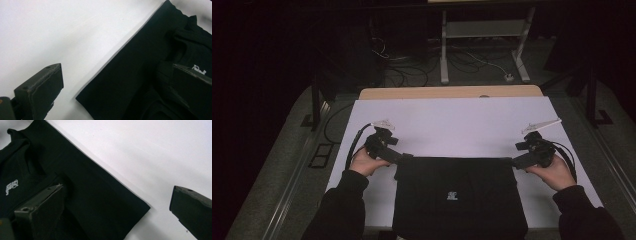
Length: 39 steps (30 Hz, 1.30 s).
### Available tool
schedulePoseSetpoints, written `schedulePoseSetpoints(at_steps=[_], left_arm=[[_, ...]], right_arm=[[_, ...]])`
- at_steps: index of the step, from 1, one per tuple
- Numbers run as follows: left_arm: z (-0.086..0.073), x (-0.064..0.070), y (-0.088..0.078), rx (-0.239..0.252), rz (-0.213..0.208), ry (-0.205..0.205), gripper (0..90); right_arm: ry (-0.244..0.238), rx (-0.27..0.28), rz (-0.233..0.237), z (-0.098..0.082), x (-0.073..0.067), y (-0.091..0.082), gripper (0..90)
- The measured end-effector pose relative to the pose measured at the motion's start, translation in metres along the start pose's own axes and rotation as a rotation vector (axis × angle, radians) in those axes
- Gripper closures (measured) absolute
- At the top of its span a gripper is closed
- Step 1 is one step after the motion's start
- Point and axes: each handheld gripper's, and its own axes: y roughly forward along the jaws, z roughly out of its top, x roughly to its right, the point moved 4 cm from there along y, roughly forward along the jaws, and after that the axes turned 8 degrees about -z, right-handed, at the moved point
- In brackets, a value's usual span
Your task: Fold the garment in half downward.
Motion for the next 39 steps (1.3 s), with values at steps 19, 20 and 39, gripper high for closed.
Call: schedulePoseSetpoints(at_steps=[19, 20, 39], left_arm=[[-0.015, -0.012, 0.014, 0.001, -0.013, -0.039, 0.0], [-0.016, -0.013, 0.014, 0.002, -0.012, -0.042, 0.0], [-0.023, -0.020, 0.021, -0.039, -0.011, -0.054, 0.0]], right_arm=[[0.011, -0.014, 0.010, -0.006, 0.006, 0.012, 0.0], [0.010, -0.018, 0.009, -0.007, 0.006, 0.013, 0.0], [0.004, -0.071, 0.009, -0.015, 0.007, 0.026, 0.0]])
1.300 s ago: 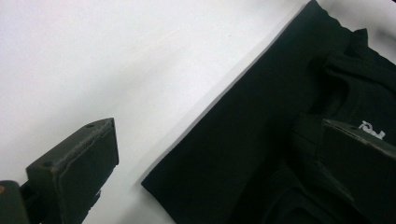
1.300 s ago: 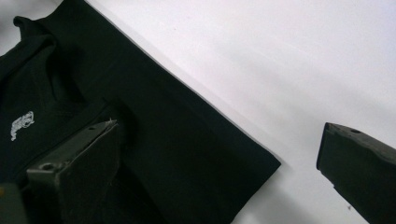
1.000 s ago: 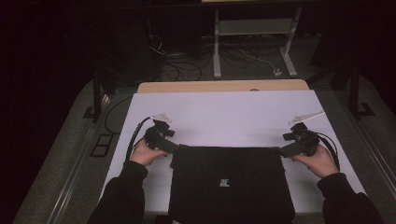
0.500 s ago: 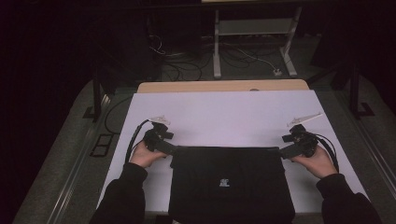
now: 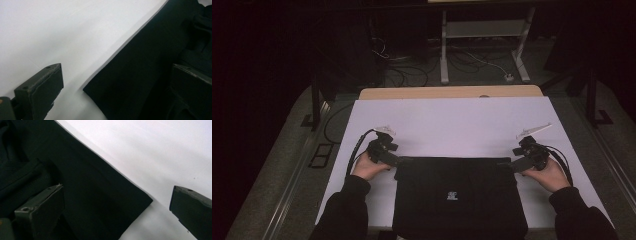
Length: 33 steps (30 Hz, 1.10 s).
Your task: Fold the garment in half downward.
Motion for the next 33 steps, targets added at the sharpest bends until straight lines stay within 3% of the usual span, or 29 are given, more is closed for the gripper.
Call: schedulePoseSetpoints(at_steps=[6, 10, 20, 24, 33], left_arm=[[-0.001, -0.002, 0.002, -0.017, -0.005, -0.003, 0.0], [-0.004, -0.003, 0.002, -0.029, 0.001, -0.002, 4.6], [-0.008, -0.007, 0.004, -0.049, 0.012, -0.021, 11.1], [-0.009, -0.011, 0.004, -0.035, 0.018, -0.033, 14.2], [-0.011, -0.014, 0.000, -0.010, 0.023, -0.030, 30.4]], right_arm=[[0.005, -0.001, -0.001, -0.002, 0.002, 0.002, 3.7], [0.007, 0.005, 0.001, -0.002, 0.004, 0.002, 7.1], [0.055, 0.017, -0.009, -0.005, 0.016, 0.004, 14.8], [0.059, 0.012, -0.013, -0.006, 0.019, 0.006, 21.3], [0.055, 0.005, -0.029, -0.006, 0.019, 0.009, 41.4]])
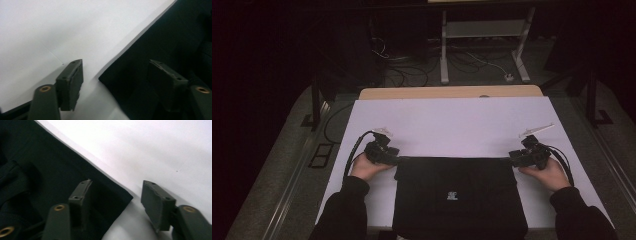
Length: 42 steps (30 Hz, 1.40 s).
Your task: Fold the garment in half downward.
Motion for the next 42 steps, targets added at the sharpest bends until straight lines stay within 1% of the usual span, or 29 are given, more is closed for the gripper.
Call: schedulePoseSetpoints(at_steps=[3, 6, 9, 11, 12, 16, 18, 20, 22, 23, 25, 26, 27, 30, 34, 37, 39, 42], left_arm=[[0.000, 0.000, 0.000, 0.002, 0.007, 0.008, 36.1], [0.000, 0.000, 0.000, 0.004, 0.012, 0.015, 43.5], [0.000, 0.001, 0.001, 0.001, 0.015, 0.030, 48.4], [0.000, 0.001, 0.002, -0.003, 0.017, 0.044, 51.6], [0.000, 0.002, 0.003, -0.002, 0.022, 0.049, 54.0], [-0.001, 0.001, 0.002, -0.004, 0.034, 0.051, 61.5], [-0.001, 0.001, 0.002, 0.001, 0.040, 0.050, 65.6], [-0.002, 0.000, 0.002, 0.002, 0.037, 0.044, 70.5], [-0.001, 0.000, 0.003, -0.002, 0.033, 0.036, 75.1], [-0.001, 0.000, 0.003, -0.004, 0.040, 0.033, 77.7], [-0.001, 0.000, 0.003, -0.004, 0.036, 0.022, 83.3], [-0.001, 0.001, 0.003, -0.007, 0.044, 0.025, 84.6], [-0.001, 0.002, 0.003, -0.009, 0.049, 0.031, 85.2], [0.000, 0.006, 0.003, -0.028, 0.084, 0.060, 86.2], [0.001, 0.014, 0.003, -0.062, 0.144, 0.114, 86.8], [0.002, 0.014, 0.001, -0.064, 0.166, 0.114, 87.3], [0.002, 0.013, 0.000, -0.061, 0.177, 0.112, 87.5], [0.003, 0.013, -0.001, -0.070, 0.190, 0.120, 87.5]], right_arm=[[0.005, 0.002, -0.009, 0.000, 0.000, 0.000, 47.9], [0.000, 0.007, -0.017, 0.000, 0.000, 0.001, 54.8], [-0.007, 0.006, -0.015, 0.001, -0.001, 0.002, 61.4], [-0.003, 0.006, -0.017, 0.001, -0.001, 0.002, 64.2], [0.000, 0.007, -0.019, 0.001, -0.001, 0.002, 67.6], [0.012, 0.003, -0.003, 0.000, 0.000, 0.003, 76.7], [0.019, 0.001, 0.001, 0.000, 0.000, 0.003, 80.1], [0.026, -0.003, 0.013, -0.001, 0.001, 0.004, 82.5], [0.033, -0.005, 0.019, -0.001, 0.001, 0.004, 83.1], [0.035, -0.006, 0.021, -0.001, 0.001, 0.004, 83.4], [0.031, -0.007, 0.012, -0.001, 0.000, 0.003, 84.0], [0.033, -0.008, 0.010, 0.000, -0.001, 0.003, 84.3], [0.031, -0.007, 0.009, 0.000, -0.001, 0.003, 84.5], [0.034, -0.008, 0.006, 0.000, -0.002, 0.002, 85.1], [0.053, -0.015, 0.008, 0.000, -0.002, 0.001, 85.4], [0.083, -0.025, 0.008, 0.000, -0.001, 0.000, 85.7], [0.088, -0.019, 0.001, 0.001, -0.001, -0.001, 86.0], [0.101, 0.000, 0.001, 0.003, 0.000, -0.005, 86.4]])
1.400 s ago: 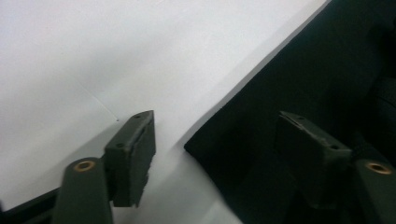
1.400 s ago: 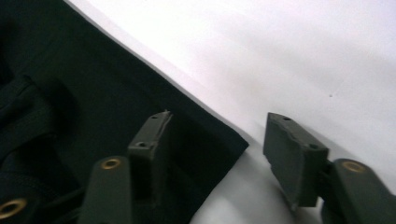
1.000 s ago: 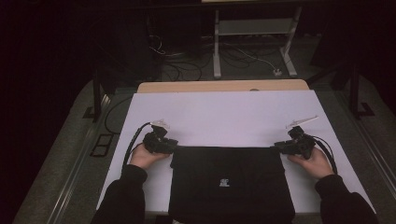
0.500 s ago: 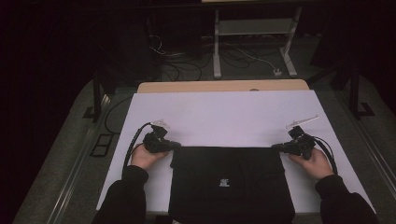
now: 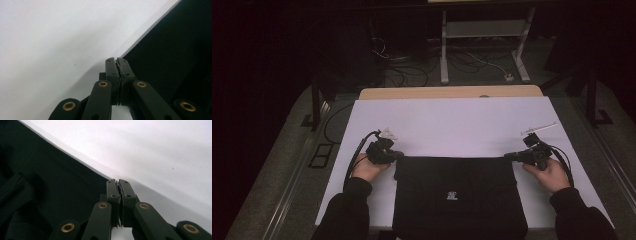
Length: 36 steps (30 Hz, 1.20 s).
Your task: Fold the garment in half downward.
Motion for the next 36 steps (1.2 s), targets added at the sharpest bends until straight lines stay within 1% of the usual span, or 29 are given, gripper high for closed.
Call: schedulePoseSetpoints(at_steps=[1, 2, 5, 7, 11, 13, 17, 20, 21, 22, 24, 27, 31, 36], left_arm=[[0.001, 0.000, -0.001, -0.008, 0.018, 0.008, 87.6], [0.002, 0.000, -0.002, -0.001, 0.023, 0.006, 87.6], [0.006, 0.001, -0.008, 0.011, 0.061, 0.015, 87.7], [0.008, 0.002, -0.010, 0.022, 0.087, 0.019, 87.8], [0.009, 0.000, -0.015, 0.026, 0.105, 0.028, 87.8], [0.009, -0.003, -0.016, 0.026, 0.109, 0.016, 87.8], [0.011, -0.007, -0.018, 0.036, 0.117, 0.003, 87.8], [0.013, -0.010, -0.021, 0.035, 0.127, 0.008, 87.8], [0.014, -0.010, -0.021, 0.043, 0.134, 0.003, 87.8], [0.014, -0.012, -0.021, 0.042, 0.139, 0.011, 87.8], [0.017, -0.013, -0.022, 0.047, 0.149, 0.010, 87.8], [0.022, -0.013, -0.025, 0.067, 0.157, 0.013, 87.8], [0.028, -0.015, -0.025, 0.062, 0.175, 0.018, 87.8], [0.032, -0.018, -0.027, 0.062, 0.176, 0.022, 87.8]], right_arm=[[0.002, 0.003, -0.001, 0.000, 0.000, -0.001, 86.5], [0.005, 0.010, -0.007, 0.001, 0.001, -0.003, 86.5], [0.011, 0.020, -0.015, 0.002, 0.000, -0.006, 86.6], [0.004, 0.029, -0.027, 0.003, 0.000, -0.007, 86.6], [0.002, 0.037, -0.047, 0.005, -0.002, -0.007, 86.7], [0.001, 0.043, -0.056, 0.006, -0.001, -0.008, 86.6], [0.002, 0.056, -0.063, 0.010, -0.001, -0.009, 86.6], [0.007, 0.062, -0.065, 0.014, -0.001, -0.010, 86.6], [0.005, 0.067, -0.064, 0.015, 0.000, -0.010, 86.6], [0.006, 0.071, -0.062, 0.017, 0.000, -0.011, 86.6], [0.007, 0.081, -0.060, 0.020, 0.001, -0.013, 86.6], [0.005, 0.093, -0.067, 0.024, 0.003, -0.015, 86.6], [0.006, 0.103, -0.075, 0.031, 0.005, -0.013, 86.6], [0.008, 0.096, -0.089, 0.039, 0.004, -0.007, 86.6]])
